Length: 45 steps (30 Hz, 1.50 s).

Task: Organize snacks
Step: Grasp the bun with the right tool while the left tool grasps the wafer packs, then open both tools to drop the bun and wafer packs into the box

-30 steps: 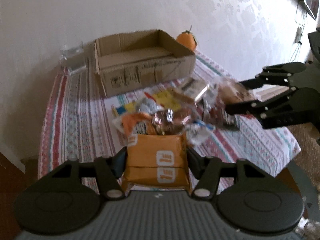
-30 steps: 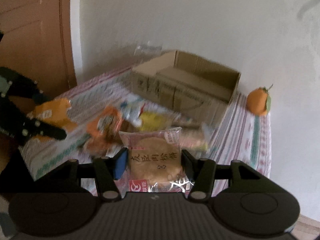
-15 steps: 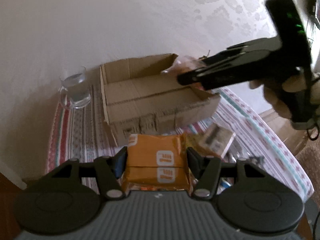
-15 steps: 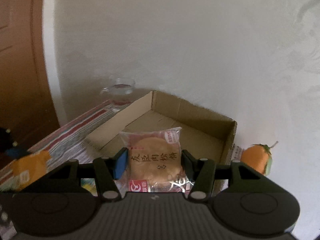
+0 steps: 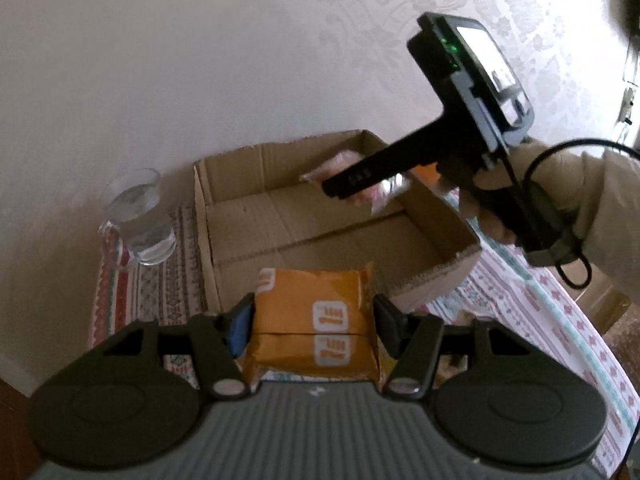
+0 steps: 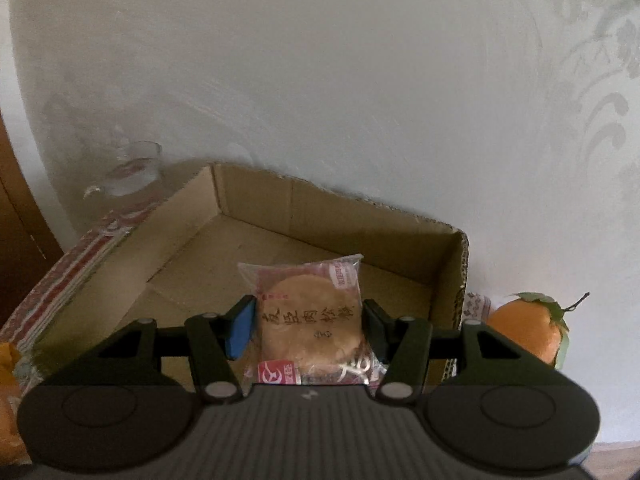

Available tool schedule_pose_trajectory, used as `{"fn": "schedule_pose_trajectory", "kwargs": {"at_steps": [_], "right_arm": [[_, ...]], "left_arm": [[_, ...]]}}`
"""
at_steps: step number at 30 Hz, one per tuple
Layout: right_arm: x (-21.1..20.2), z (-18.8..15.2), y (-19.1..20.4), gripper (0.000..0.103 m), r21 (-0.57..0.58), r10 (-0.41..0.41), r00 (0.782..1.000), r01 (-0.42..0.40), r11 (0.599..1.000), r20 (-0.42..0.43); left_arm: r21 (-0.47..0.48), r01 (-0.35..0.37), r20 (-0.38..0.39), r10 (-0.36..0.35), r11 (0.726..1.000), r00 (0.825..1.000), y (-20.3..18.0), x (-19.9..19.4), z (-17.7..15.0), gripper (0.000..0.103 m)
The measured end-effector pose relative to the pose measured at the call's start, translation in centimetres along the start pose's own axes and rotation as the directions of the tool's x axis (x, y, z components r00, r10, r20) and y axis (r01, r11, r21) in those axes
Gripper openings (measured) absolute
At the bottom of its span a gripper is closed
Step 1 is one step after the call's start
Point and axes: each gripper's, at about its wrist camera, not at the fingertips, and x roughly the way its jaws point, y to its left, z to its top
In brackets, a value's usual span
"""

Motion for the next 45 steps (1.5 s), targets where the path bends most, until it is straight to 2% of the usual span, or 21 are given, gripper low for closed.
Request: {"fn": "schedule_pose_trajectory", "kwargs": {"at_steps": [2,5,7,15,20,24,26,29,30,36,38,45], "right_arm": [[0.4,0.0,-0.5,0.068,0.016,0.007,1.0,-0.007,1.0,0.001],[0.3,-0.4,-1.0,0.07,0.035,0.013,1.0,-0.014,0.999,0.007],[-0.4,-1.0,-1.3,0.075,0.043,0.028,0.999,-0.029,0.999,0.015],[-6.2,-3.0,-1.7,0.097,-0.045,0.04,0.995,-0.036,0.998,0.092],[-9.0,-4.2,-2.0,0.101,-0.067,0.044,0.992,-0.036,0.997,0.121],[-10.7,-5.4,-1.7,0.103,-0.085,0.027,0.991,-0.016,0.996,0.131],[-11.1,-6.0,-1.6,0.103,-0.083,0.03,0.992,-0.019,0.996,0.125],[-11.5,-6.9,-1.4,0.103,-0.086,0.026,0.992,-0.015,0.996,0.123],[-11.6,-7.1,-1.3,0.103,-0.089,0.021,0.992,-0.01,0.996,0.125],[-12.5,-8.4,0.0,0.103,-0.084,0.019,0.992,-0.009,0.996,0.123],[-13.0,-9.0,0.5,0.103,-0.073,0.016,0.992,-0.008,0.997,0.122],[-15.0,-12.2,2.7,0.103,-0.039,0.03,0.993,-0.025,0.999,0.112]], "left_arm": [[-0.01,0.002,-0.001,-0.002,1.0,1.0,0.2,0.8,0.6,0.061],[-0.016,-0.006,-0.005,0.006,1.0,1.0,0.6,1.9,1.7,0.061],[-0.017,-0.015,-0.003,0.015,1.0,1.0,0.6,2.5,2.4,0.061],[-0.03,-0.046,-0.005,0.046,0.998,0.999,1.2,6.1,6.5,0.061],[-0.047,-0.07,-0.077,0.066,0.996,0.995,2.2,11.0,8.2,0.061],[-0.063,-0.097,-0.1,0.09,0.993,0.991,2.8,13.6,8.6,0.062],[-0.066,-0.102,-0.098,0.095,0.993,0.991,3.1,14.2,8.6,0.074],[-0.085,-0.131,-0.063,0.126,0.988,0.99,3.5,13.8,8.3,0.09],[-0.093,-0.133,-0.054,0.129,0.987,0.99,3.5,13.4,8.3,0.091],[-0.085,-0.105,-0.023,0.104,0.991,0.994,2.7,10.1,7.6,0.091],[-0.073,-0.119,-0.008,0.119,0.99,0.993,2.3,8.6,7.4,0.091],[-0.025,-0.089,0.027,0.09,0.996,0.996,0.4,3.1,4.6,0.091]]}}
